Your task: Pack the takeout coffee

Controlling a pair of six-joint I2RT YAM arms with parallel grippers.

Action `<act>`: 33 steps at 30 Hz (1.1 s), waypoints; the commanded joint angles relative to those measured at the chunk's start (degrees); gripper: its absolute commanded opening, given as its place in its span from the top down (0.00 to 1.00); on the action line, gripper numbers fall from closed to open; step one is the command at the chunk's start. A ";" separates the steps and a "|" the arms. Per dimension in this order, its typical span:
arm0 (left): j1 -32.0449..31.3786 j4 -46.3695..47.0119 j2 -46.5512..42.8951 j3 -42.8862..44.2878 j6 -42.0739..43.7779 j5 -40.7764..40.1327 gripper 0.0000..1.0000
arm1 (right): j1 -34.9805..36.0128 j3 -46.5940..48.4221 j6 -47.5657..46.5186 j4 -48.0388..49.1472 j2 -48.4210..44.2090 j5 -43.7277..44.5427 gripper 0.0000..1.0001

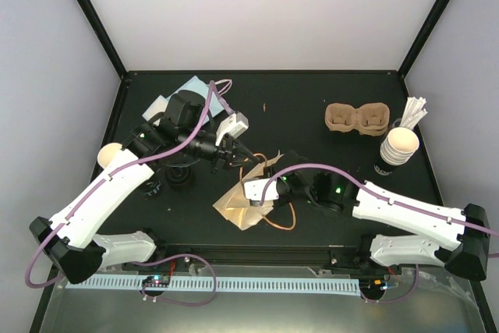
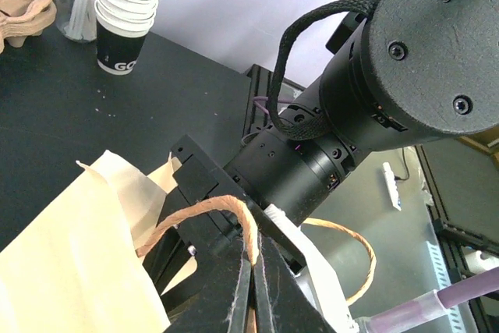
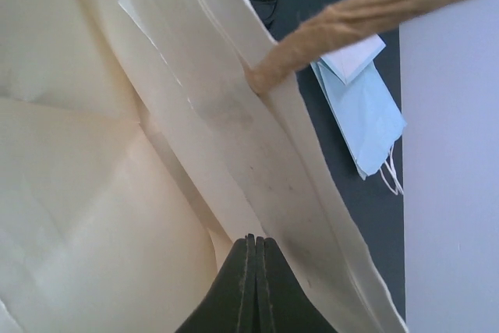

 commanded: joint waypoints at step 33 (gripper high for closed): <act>-0.22 14.53 3.45 6.19 -15.20 -0.95 0.98 | -37.87 -7.30 70.97 8.13 -17.76 4.26 0.95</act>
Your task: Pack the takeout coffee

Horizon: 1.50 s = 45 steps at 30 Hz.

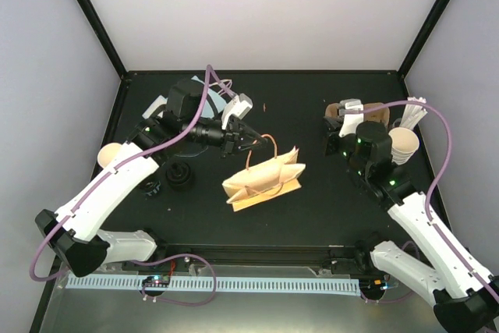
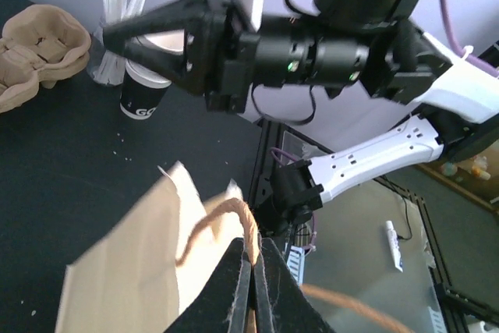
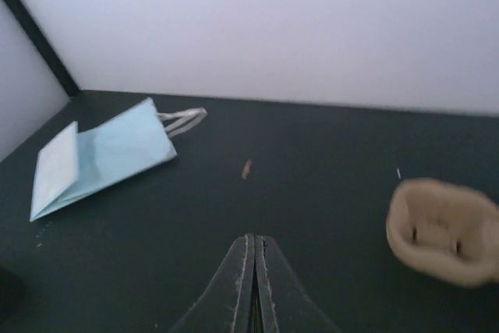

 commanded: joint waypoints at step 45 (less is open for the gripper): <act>12.98 55.60 7.10 -16.86 -51.73 12.36 0.99 | -0.80 -14.25 23.28 13.28 22.43 -34.76 0.59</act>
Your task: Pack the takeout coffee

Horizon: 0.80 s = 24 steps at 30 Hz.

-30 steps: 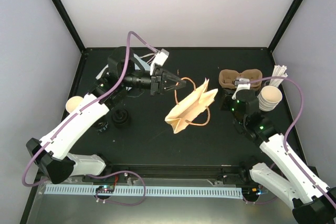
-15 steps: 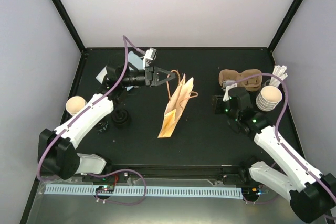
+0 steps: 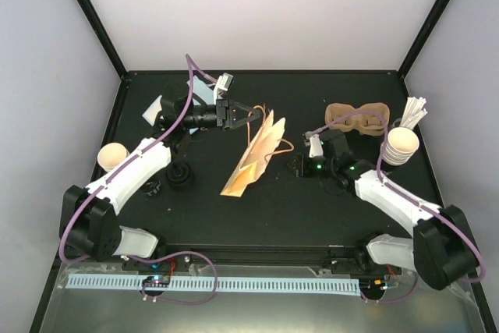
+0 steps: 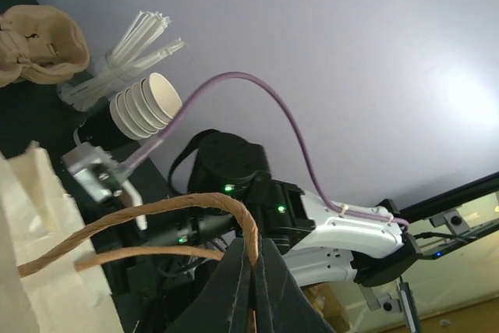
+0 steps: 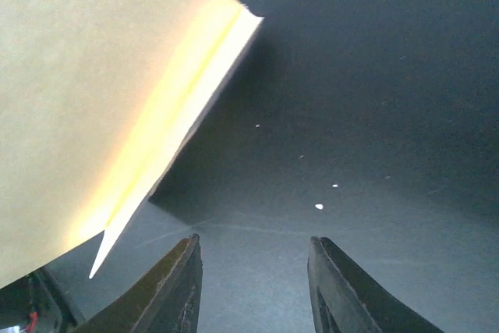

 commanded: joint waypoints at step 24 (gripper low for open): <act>-0.92 4.39 -0.33 3.71 -2.49 1.76 0.98 | 3.82 -7.86 21.99 39.49 17.68 -13.99 0.54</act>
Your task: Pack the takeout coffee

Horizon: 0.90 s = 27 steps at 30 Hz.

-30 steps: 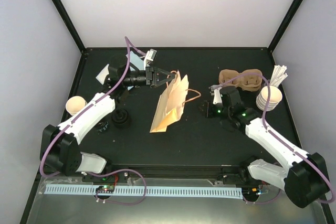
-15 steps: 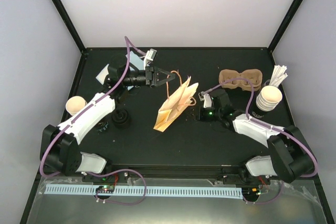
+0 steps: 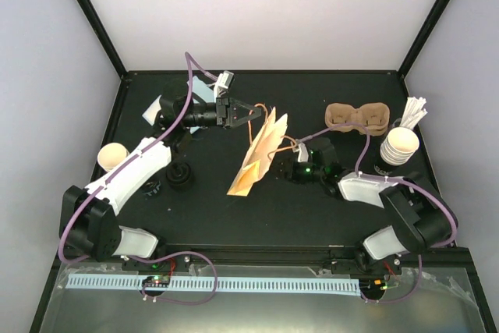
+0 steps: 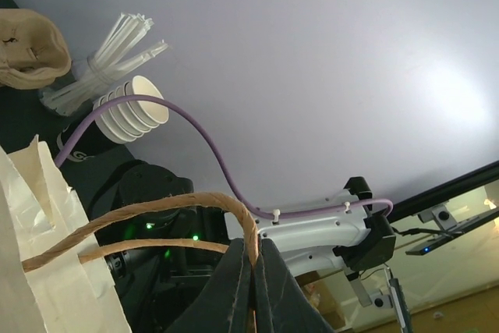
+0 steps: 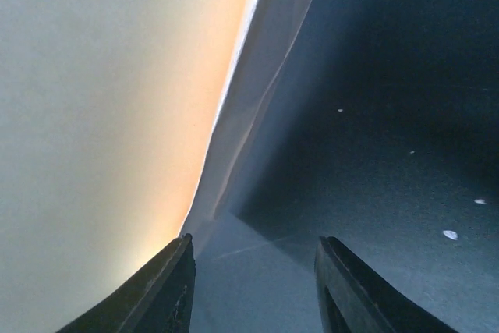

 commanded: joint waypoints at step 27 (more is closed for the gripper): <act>-1.66 2.52 -0.10 4.24 -0.25 0.15 0.98 | 3.51 -0.88 7.40 12.73 5.12 -2.60 0.70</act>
